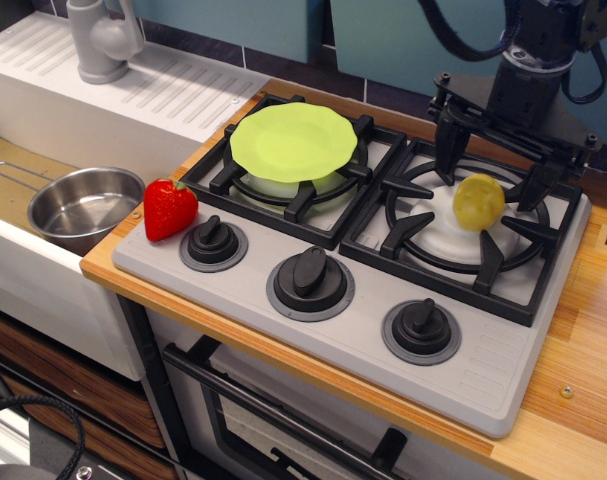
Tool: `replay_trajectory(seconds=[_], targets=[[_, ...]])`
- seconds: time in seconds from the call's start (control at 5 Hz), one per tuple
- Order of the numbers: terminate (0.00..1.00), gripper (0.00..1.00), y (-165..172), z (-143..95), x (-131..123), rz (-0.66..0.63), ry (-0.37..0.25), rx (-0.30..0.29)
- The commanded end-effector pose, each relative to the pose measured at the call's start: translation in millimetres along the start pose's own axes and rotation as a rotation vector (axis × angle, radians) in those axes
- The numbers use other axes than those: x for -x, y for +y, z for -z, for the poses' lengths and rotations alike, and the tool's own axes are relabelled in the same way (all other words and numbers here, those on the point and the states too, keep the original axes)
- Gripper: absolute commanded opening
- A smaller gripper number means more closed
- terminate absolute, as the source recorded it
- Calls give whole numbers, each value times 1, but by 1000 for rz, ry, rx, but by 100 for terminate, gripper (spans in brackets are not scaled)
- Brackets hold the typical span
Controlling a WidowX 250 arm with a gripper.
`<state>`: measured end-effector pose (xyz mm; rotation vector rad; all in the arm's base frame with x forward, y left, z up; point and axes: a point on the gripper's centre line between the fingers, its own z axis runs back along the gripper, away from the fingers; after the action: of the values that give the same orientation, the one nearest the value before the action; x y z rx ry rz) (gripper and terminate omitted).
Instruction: Put potato on plate and strawberry in pot or pan in sink
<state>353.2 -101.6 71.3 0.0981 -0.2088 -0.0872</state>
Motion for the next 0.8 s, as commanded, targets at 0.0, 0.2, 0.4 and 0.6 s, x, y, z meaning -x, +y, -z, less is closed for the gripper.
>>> replay_trajectory(seconds=[0.0, 0.2, 0.4, 0.6], targets=[[0, 100, 0, 0, 0, 0, 0, 0], [0, 100, -5, 17, -6, -6, -33, 9], [0, 100, -6, 23, -8, -1, -54, 12], [0, 100, -5, 23, -7, 10, -57, 13]])
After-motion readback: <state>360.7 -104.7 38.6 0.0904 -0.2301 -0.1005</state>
